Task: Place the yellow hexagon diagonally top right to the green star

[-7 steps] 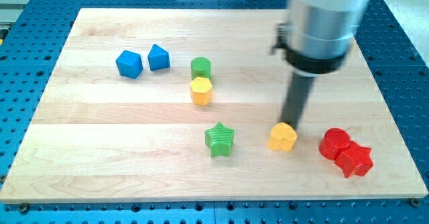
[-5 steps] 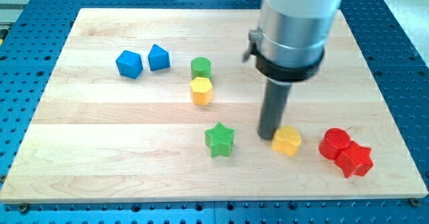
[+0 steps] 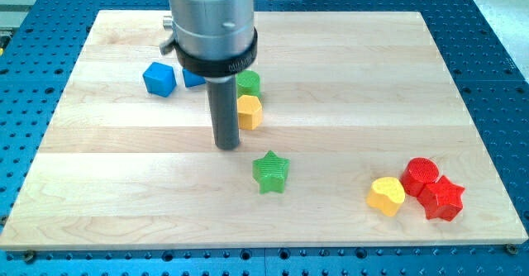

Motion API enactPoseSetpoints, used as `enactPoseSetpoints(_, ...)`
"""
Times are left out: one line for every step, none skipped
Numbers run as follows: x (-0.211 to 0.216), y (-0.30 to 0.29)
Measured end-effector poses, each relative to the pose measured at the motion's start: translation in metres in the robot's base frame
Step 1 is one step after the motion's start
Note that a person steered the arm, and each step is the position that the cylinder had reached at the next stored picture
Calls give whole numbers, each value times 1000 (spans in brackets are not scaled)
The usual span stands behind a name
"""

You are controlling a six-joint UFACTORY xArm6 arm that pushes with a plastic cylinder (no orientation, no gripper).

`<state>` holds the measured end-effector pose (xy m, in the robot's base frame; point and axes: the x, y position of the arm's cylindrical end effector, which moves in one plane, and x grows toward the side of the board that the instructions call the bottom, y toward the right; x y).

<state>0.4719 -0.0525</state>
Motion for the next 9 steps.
enactPoseSetpoints(-50,0)
enactPoseSetpoints(-51,60)
enactPoseSetpoints(-28,181)
enactPoseSetpoints(-25,161)
enactPoseSetpoints(-49,99)
enactPoseSetpoints(-8,47)
enactPoseSetpoints(34,99)
enactPoseSetpoints(55,171)
enactPoseSetpoints(44,126)
